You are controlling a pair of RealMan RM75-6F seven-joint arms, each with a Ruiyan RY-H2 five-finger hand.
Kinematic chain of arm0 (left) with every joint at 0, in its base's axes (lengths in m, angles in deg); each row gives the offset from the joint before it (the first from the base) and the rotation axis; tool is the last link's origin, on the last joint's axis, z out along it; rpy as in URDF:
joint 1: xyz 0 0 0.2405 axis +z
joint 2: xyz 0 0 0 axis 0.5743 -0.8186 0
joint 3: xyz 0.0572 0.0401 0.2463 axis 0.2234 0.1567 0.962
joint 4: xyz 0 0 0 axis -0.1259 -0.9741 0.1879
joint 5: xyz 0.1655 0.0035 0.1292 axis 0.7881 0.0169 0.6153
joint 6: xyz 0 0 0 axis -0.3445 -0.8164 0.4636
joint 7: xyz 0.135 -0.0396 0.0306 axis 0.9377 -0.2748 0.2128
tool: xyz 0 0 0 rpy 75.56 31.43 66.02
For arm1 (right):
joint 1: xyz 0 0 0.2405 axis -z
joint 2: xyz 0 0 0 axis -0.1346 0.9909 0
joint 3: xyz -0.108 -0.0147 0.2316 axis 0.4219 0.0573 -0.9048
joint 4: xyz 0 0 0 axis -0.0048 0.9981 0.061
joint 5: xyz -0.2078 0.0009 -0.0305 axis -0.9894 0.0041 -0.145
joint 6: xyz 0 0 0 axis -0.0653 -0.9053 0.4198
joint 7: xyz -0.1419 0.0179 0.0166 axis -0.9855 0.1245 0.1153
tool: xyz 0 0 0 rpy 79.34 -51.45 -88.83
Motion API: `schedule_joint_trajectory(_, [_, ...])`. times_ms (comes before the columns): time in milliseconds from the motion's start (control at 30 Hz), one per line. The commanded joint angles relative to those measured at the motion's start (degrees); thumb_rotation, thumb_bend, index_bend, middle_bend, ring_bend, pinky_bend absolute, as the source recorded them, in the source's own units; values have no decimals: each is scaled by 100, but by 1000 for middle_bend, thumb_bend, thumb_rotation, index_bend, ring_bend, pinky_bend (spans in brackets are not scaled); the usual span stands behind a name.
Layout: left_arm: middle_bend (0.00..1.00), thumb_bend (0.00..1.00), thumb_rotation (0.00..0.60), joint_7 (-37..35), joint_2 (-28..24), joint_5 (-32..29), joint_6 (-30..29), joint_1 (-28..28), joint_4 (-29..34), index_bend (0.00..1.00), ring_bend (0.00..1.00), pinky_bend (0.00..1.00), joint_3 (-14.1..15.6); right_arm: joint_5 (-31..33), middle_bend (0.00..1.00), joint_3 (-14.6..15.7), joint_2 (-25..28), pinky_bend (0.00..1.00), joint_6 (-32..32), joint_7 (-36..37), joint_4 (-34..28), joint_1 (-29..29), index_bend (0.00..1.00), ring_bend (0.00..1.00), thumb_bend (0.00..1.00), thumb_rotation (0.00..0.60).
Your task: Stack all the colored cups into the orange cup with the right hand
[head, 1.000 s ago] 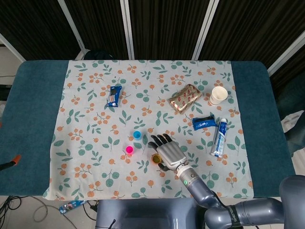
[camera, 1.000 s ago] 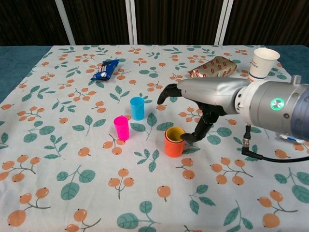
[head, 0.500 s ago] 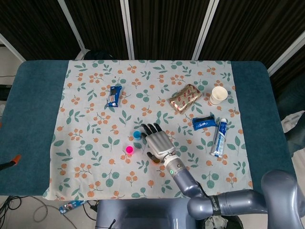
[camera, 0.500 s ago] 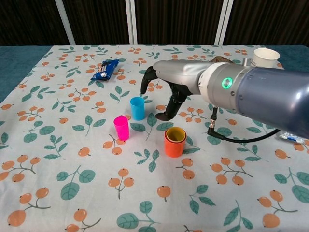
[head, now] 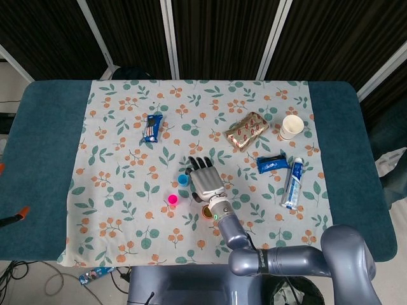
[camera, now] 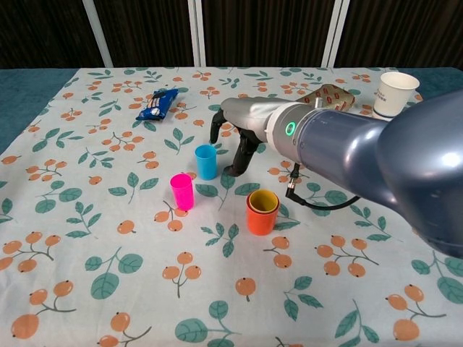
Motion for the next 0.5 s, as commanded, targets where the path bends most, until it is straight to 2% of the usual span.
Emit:
schedule_joint_trajectory(33, [0,122,600,11,3,1,-6,2,4,45,0,0,3,-10,0,-18,-57,67,23,26,68,-27,303,6,405,600])
schedule_joint_trajectory(500, [0,122,600,-12,-7,-47,5,-3,-13,46,0,0,-22,-13,0,-224,-471,87,-32,106,617,-186,326,15,405,600])
